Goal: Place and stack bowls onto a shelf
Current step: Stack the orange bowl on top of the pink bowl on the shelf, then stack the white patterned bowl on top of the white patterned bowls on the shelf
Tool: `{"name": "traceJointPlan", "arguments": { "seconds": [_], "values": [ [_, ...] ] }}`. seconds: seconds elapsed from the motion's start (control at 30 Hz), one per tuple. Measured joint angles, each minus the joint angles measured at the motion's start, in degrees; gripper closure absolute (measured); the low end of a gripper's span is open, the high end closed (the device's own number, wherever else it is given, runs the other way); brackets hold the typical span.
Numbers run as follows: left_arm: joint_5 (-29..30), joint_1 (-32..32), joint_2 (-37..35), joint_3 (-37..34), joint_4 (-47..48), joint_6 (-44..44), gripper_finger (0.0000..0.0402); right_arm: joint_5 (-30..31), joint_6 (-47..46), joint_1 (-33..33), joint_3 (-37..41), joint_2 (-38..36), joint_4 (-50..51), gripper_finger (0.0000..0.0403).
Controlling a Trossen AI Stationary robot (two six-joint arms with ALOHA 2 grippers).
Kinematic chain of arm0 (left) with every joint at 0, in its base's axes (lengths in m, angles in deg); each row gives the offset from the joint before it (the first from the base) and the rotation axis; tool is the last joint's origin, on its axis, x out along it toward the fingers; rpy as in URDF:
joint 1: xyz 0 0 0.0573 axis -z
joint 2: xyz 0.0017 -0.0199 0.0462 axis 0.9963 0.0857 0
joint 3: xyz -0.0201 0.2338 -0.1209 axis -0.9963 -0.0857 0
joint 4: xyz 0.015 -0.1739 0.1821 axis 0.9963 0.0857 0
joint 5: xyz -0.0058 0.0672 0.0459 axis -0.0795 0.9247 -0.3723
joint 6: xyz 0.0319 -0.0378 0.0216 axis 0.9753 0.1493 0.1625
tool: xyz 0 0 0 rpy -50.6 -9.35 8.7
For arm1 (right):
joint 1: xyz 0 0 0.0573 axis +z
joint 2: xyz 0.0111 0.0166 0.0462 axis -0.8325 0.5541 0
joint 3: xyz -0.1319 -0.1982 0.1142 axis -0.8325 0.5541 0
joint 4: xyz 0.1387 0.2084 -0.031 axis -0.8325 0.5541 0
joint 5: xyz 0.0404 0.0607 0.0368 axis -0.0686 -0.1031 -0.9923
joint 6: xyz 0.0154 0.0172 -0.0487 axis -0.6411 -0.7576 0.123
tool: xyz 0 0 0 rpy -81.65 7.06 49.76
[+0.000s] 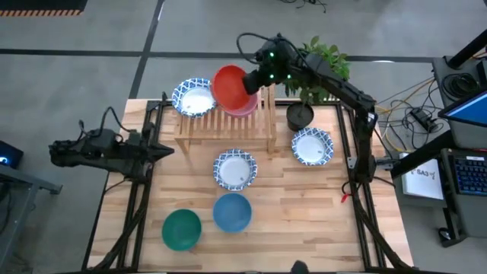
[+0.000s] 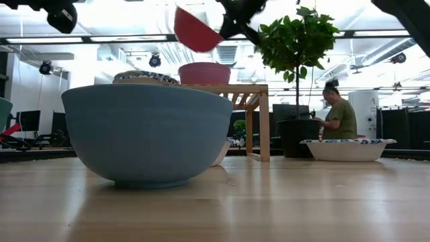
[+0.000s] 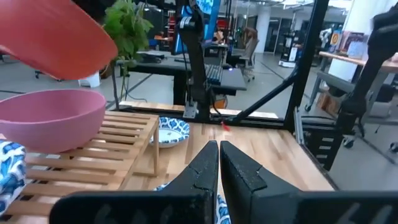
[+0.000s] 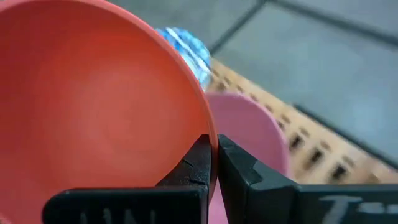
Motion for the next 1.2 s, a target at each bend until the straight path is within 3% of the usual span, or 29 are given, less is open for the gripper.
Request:
{"name": "traceJointPlan", "arguments": {
  "seconds": [0.6, 1.2],
  "values": [
    [-0.36, -0.02, -8.16, -0.9, 2.28, -0.84, 0.0402, 5.36, 4.13, -0.77, 0.02, 2.46, 2.29, 0.0386],
    [-0.39, -0.02, -7.92, -1.19, 2.2, -0.86, 0.0402, 5.47, 6.69, -0.76, -1.52, 2.1, -0.32, 0.0295]
  ]
}}
